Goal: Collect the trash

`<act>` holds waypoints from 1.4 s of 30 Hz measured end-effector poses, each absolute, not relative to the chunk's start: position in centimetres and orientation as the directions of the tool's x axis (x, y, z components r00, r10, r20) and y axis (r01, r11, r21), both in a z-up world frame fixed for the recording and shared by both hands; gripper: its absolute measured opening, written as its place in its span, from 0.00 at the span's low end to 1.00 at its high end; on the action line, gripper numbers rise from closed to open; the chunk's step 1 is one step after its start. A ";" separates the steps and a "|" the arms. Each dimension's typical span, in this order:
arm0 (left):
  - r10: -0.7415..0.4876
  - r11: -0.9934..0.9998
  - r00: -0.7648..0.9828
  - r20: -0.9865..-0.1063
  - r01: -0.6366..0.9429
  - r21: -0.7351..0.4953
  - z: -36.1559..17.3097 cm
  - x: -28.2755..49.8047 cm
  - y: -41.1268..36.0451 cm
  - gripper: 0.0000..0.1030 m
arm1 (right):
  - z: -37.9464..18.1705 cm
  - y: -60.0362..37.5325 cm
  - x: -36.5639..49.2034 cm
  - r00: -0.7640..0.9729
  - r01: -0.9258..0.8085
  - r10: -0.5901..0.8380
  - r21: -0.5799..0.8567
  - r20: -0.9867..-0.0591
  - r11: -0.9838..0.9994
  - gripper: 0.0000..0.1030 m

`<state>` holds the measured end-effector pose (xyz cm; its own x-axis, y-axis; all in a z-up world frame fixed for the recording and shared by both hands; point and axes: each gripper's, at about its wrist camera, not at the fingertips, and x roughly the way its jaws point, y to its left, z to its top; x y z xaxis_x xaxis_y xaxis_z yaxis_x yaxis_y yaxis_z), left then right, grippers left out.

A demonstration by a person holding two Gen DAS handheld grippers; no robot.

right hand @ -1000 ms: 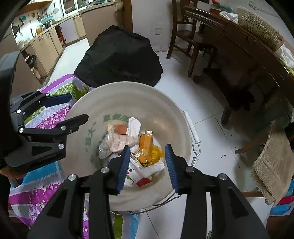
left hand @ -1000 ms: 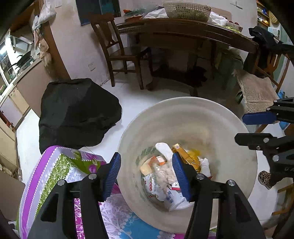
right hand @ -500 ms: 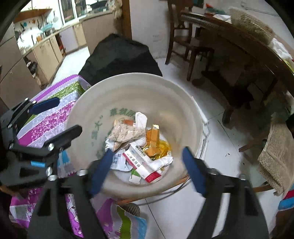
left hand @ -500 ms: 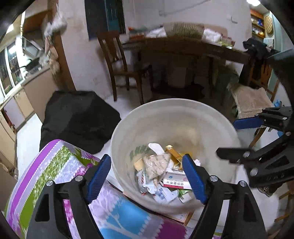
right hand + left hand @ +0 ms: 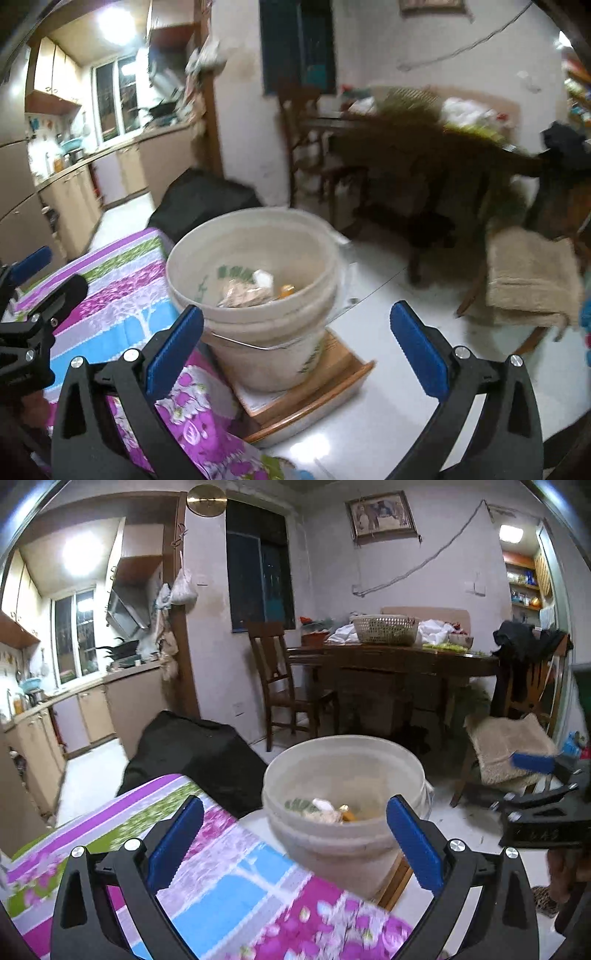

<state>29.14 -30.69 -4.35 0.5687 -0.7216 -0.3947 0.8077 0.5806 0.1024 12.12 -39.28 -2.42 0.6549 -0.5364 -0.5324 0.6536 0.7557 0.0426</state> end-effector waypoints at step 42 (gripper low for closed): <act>-0.627 0.709 0.708 -0.324 0.692 0.138 -3.0 17.9 -18.2 0.96 | -1.6 -27.5 1.4 0.608 0.750 -0.709 -0.034 -0.358 0.661 0.95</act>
<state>17.92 -18.19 -2.98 0.7078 -0.6275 -0.3244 0.6916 0.7090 0.1377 1.36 -27.54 -1.56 0.6078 -0.7086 -0.3583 0.7500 0.6606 -0.0342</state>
